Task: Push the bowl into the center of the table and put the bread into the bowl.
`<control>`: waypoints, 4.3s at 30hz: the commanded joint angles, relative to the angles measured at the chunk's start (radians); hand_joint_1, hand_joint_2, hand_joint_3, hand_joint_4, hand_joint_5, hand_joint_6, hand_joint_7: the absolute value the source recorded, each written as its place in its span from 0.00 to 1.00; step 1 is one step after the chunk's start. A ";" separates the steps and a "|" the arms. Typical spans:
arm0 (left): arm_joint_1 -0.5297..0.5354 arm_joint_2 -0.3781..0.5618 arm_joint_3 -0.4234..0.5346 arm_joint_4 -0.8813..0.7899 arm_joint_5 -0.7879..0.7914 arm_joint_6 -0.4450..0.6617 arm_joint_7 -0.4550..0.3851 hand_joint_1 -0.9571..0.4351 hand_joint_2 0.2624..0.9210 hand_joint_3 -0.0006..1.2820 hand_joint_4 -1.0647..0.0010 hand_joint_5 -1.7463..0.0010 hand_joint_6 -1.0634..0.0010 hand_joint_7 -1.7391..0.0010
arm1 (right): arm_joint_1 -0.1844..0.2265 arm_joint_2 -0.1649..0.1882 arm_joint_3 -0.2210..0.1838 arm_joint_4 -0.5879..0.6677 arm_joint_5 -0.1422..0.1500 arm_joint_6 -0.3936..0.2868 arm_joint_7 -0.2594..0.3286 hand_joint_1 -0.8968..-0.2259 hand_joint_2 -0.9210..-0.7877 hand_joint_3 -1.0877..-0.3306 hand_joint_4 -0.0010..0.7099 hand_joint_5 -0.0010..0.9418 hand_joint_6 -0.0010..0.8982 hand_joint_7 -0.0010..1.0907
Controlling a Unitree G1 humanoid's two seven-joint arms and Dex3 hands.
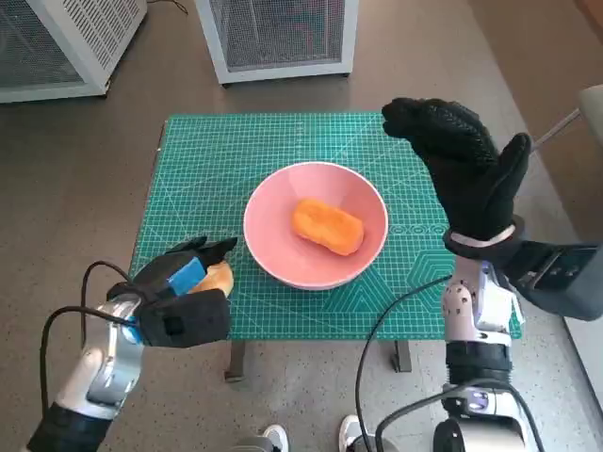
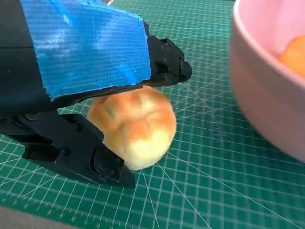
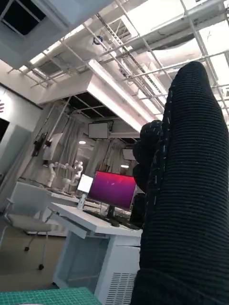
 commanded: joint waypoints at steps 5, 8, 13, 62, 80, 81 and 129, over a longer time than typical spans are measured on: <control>-0.038 -0.018 -0.027 0.102 0.057 -0.069 0.091 0.76 0.92 0.02 0.52 0.98 0.43 0.96 | 0.024 -0.008 0.008 -0.005 -0.001 0.012 0.009 0.44 0.00 0.63 0.32 0.01 0.00 0.51; -0.050 -0.020 -0.030 0.124 0.059 -0.070 0.089 0.76 0.94 0.02 0.44 0.97 0.36 0.95 | 0.025 -0.009 0.008 -0.004 -0.002 0.010 0.008 0.45 0.00 0.63 0.32 0.01 0.00 0.50; -0.056 -0.016 -0.031 0.125 0.058 -0.070 0.078 0.73 0.98 0.06 0.33 0.70 0.36 0.69 | 0.026 -0.011 0.007 -0.001 0.001 0.011 0.008 0.46 0.00 0.63 0.33 0.01 0.00 0.50; -0.334 -0.164 0.057 -0.147 -0.034 -0.277 0.141 0.69 1.00 0.03 0.34 0.30 0.35 0.40 | -0.001 -0.010 0.004 0.066 0.002 -0.026 0.027 0.43 0.00 0.63 0.34 0.01 0.00 0.50; -0.461 -0.248 -0.046 0.154 -0.049 -0.324 0.081 0.60 0.92 0.07 0.68 0.84 0.71 0.75 | 0.013 -0.026 -0.010 0.048 0.012 -0.015 0.029 0.41 0.00 0.65 0.35 0.01 0.00 0.49; -0.463 -0.247 -0.050 0.161 -0.041 -0.325 0.079 0.55 0.92 0.06 0.72 0.90 0.73 0.79 | 0.013 -0.027 -0.012 0.049 0.012 -0.015 0.030 0.41 0.00 0.65 0.35 0.01 0.00 0.50; -0.358 -0.414 0.420 0.204 -0.918 -0.382 -0.064 0.35 1.00 0.19 0.91 0.99 1.00 0.78 | -0.049 -0.030 -0.002 0.072 -0.133 -0.123 -0.162 0.45 0.00 0.60 0.36 0.01 0.01 0.53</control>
